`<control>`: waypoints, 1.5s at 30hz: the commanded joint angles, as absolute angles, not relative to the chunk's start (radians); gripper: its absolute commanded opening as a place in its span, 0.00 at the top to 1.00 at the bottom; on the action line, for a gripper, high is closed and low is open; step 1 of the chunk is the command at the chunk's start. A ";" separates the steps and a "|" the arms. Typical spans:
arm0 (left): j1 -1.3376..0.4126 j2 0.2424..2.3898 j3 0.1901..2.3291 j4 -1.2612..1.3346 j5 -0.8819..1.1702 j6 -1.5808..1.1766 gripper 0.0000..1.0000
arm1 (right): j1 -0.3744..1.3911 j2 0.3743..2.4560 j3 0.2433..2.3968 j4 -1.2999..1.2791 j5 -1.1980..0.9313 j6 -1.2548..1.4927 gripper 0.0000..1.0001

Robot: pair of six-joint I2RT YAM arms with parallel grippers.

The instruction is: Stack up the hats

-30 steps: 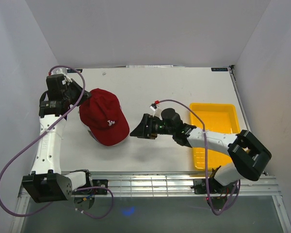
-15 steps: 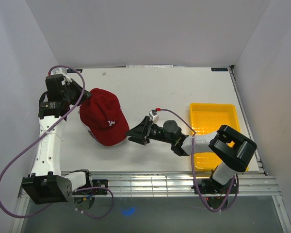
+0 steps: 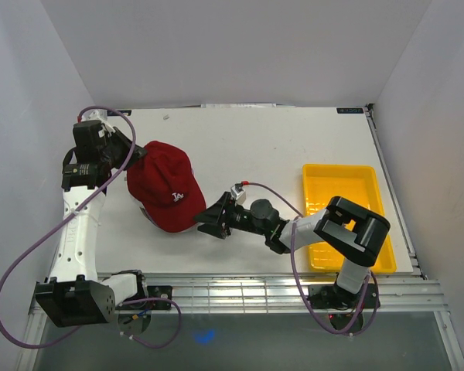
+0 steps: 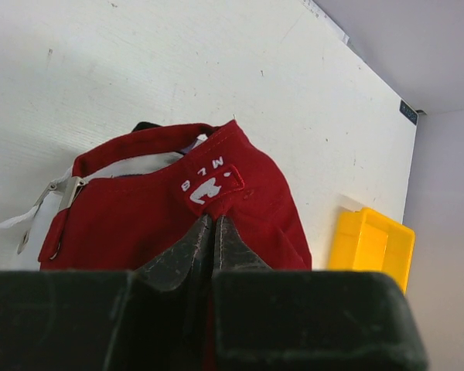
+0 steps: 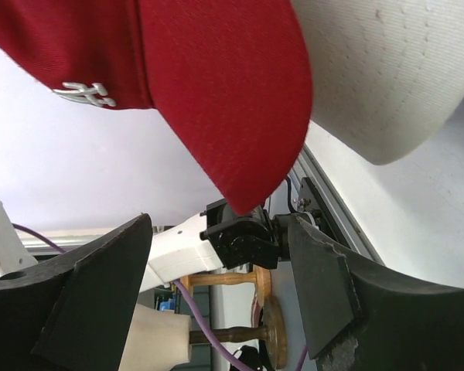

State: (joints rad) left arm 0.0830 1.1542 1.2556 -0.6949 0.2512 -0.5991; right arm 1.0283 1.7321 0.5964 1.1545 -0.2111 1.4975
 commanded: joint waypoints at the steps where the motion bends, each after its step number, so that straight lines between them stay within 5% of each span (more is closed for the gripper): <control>1: 0.087 1.121 1.252 -0.667 0.267 -0.595 0.84 | 1.048 1.753 0.640 1.238 -0.175 1.520 0.24; 15: 0.087 1.112 1.244 -0.673 0.270 -0.592 0.84 | 1.055 1.856 0.738 1.270 -0.160 1.531 0.30; 34: 0.087 1.091 1.213 -0.680 0.241 -0.591 0.84 | 1.055 1.917 0.658 1.401 -0.146 1.617 0.87; 45: 0.089 1.112 1.215 -0.680 0.189 -0.594 0.51 | 1.045 1.947 0.589 1.440 -0.158 1.686 0.91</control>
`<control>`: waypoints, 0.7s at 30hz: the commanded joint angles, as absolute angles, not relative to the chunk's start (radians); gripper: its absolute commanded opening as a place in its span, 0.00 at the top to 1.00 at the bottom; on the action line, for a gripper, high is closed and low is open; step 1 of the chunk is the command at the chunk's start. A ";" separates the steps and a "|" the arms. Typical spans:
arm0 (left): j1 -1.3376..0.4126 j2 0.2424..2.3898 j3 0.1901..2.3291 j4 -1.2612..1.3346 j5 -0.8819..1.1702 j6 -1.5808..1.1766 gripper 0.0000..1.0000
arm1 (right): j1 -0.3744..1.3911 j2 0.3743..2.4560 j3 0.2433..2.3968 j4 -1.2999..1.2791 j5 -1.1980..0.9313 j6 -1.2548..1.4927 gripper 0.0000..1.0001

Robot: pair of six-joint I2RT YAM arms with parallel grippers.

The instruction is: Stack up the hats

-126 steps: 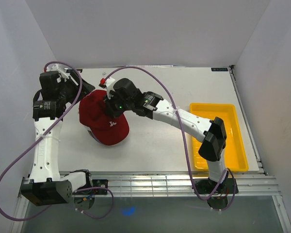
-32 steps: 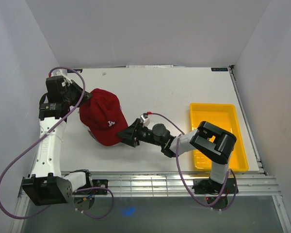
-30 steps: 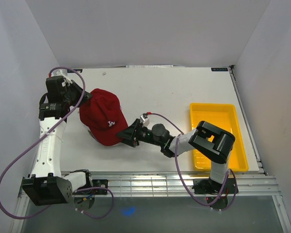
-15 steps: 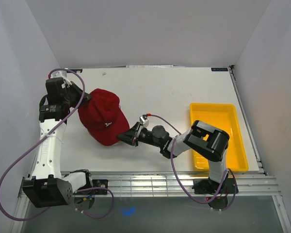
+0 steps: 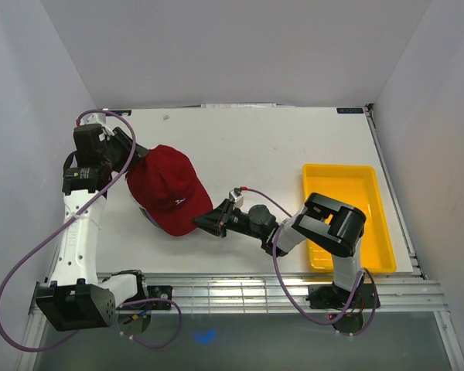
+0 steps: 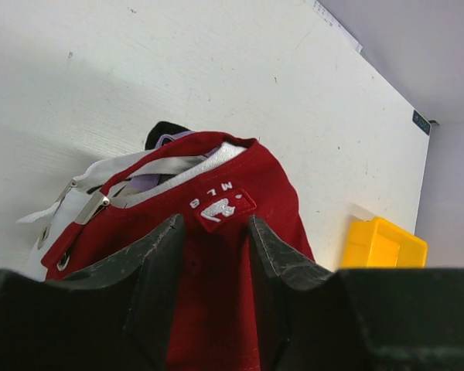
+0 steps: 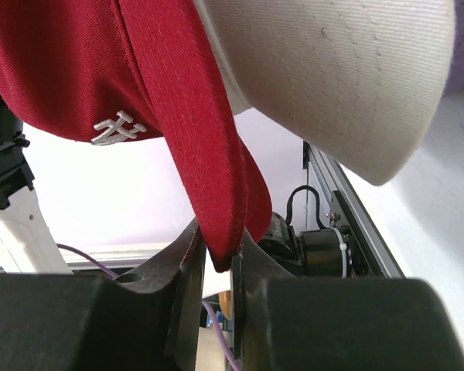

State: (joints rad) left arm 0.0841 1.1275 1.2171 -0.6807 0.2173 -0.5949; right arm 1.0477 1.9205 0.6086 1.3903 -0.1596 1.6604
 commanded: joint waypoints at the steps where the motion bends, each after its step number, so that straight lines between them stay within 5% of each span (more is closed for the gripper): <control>1: 0.089 1.114 1.221 -0.678 0.173 -0.592 0.51 | 1.042 1.947 0.595 1.433 -0.163 1.683 0.91; 13: 0.087 1.164 1.229 -0.709 0.078 -0.592 0.63 | 1.037 1.951 0.634 1.385 -0.196 1.669 0.92; 21: 0.087 1.163 1.255 -0.713 0.015 -0.603 0.32 | 1.035 1.950 0.649 1.370 -0.206 1.658 0.92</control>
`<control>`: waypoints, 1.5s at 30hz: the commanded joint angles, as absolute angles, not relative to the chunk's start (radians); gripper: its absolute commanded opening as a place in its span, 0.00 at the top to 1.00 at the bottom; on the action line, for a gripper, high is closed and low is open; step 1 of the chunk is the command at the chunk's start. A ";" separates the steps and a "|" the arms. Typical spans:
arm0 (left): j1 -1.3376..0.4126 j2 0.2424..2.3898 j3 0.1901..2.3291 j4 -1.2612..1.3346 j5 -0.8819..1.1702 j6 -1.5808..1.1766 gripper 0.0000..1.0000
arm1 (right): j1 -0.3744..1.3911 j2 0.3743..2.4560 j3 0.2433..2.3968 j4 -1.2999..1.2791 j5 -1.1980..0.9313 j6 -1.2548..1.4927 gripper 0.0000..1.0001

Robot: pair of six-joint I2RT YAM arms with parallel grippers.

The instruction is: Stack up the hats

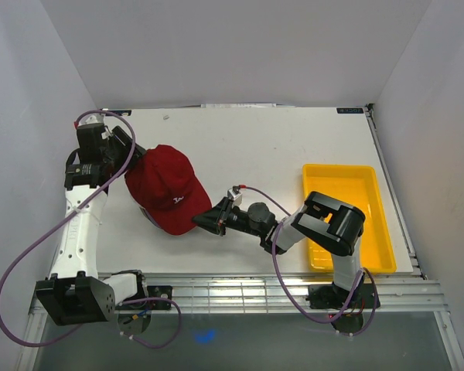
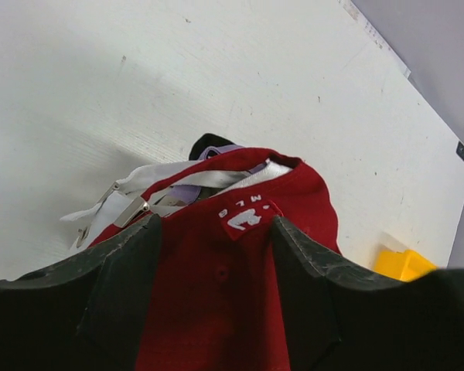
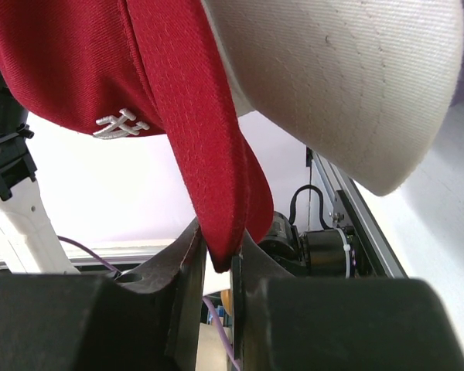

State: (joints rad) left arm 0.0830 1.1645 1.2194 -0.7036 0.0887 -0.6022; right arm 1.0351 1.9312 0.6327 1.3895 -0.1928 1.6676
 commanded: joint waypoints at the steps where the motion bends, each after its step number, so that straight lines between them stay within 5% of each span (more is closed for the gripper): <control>1: 0.087 1.166 1.270 -0.713 0.003 -0.603 0.30 | 1.035 1.950 0.649 1.370 -0.207 1.658 0.92; 7: 0.089 1.193 1.307 -0.747 -0.095 -0.611 0.28 | 1.035 1.950 0.647 1.370 -0.209 1.658 0.92; 14: 0.087 1.189 1.259 -0.747 -0.107 -0.598 0.45 | 1.037 1.962 0.655 1.382 -0.210 1.666 0.92; 21: 0.087 1.181 1.217 -0.747 -0.074 -0.580 0.52 | 1.035 1.968 0.655 1.391 -0.210 1.671 0.92; 33: 0.087 1.138 1.169 -0.744 -0.057 -0.565 0.45 | 1.035 1.973 0.660 1.399 -0.210 1.672 0.92; 36: 0.087 1.144 1.164 -0.735 -0.054 -0.561 0.55 | 1.035 1.976 0.658 1.401 -0.210 1.672 0.92; 41: 0.087 1.163 1.160 -0.726 -0.060 -0.561 0.90 | 1.035 1.980 0.660 1.404 -0.210 1.675 0.92; 45: 0.089 1.175 1.160 -0.716 -0.064 -0.566 1.00 | 1.035 1.983 0.657 1.410 -0.209 1.681 0.92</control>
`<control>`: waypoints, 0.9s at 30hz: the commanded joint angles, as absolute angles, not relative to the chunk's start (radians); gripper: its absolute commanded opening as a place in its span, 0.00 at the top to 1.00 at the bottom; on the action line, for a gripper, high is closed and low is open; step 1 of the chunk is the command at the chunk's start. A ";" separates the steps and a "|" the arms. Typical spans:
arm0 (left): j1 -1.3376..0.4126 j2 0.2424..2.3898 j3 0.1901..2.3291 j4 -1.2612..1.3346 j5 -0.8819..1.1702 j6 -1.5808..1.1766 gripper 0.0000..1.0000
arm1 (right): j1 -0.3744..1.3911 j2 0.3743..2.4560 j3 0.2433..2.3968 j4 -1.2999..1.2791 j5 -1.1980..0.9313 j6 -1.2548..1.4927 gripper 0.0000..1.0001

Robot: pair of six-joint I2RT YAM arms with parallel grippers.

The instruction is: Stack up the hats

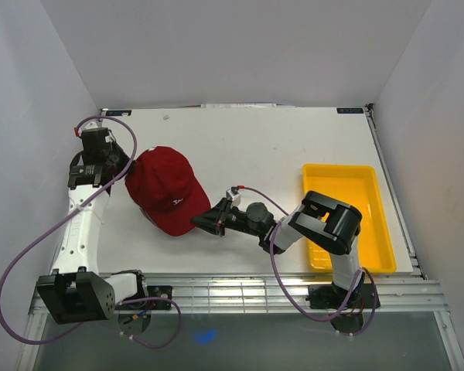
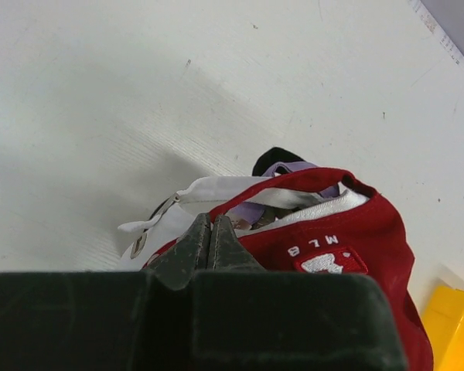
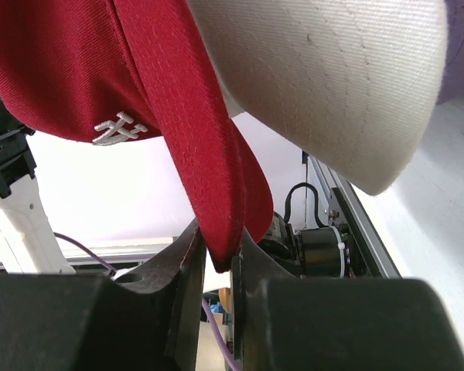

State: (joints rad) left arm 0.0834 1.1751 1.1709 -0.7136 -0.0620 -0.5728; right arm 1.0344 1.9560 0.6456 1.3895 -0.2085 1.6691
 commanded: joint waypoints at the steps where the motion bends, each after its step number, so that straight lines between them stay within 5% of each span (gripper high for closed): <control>1: 0.087 1.180 1.160 -0.713 -0.066 -0.566 1.00 | 1.035 1.983 0.654 1.413 -0.207 1.684 0.92; 27: 0.087 1.290 1.108 -0.652 -0.173 -0.575 1.00 | 1.029 2.080 0.538 1.502 -0.169 1.772 0.92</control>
